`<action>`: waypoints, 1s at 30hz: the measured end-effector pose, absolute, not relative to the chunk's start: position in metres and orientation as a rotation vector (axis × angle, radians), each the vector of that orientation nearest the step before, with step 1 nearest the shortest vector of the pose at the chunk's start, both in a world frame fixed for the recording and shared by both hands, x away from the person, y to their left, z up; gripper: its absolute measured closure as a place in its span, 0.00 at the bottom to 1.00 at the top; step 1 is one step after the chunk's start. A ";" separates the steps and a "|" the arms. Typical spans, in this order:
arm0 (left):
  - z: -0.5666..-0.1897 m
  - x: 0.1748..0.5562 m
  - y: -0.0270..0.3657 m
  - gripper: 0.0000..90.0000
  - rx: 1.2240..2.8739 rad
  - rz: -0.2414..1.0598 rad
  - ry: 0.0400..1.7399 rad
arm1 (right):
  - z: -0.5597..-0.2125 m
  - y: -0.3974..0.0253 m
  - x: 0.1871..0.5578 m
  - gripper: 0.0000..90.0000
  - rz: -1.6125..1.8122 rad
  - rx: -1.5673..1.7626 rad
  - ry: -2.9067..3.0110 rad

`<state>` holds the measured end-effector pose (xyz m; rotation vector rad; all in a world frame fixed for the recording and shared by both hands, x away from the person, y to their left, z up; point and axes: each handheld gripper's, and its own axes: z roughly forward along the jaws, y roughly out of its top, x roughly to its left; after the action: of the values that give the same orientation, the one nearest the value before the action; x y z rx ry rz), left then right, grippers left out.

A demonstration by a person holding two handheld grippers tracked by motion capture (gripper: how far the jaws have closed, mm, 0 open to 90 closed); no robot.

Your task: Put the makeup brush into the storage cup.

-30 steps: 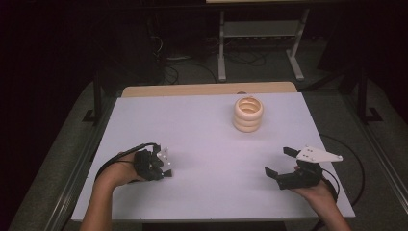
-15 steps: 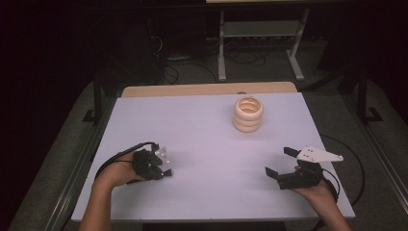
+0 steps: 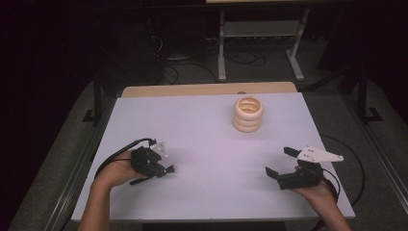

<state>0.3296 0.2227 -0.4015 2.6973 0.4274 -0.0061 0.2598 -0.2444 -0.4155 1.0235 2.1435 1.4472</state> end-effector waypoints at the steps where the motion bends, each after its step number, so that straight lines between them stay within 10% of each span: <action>1: -0.401 0.329 0.224 0.86 2.666 -0.007 0.441 | -0.415 -0.244 0.260 0.00 1.447 1.023 2.143; 30: -0.383 0.330 0.224 0.86 2.305 0.105 0.489 | -0.415 -0.244 0.259 0.00 1.448 1.028 2.140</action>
<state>0.3300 0.2240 -0.3829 2.3052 0.4890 0.1051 0.2593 -0.2437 -0.4146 1.0276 2.1397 1.4483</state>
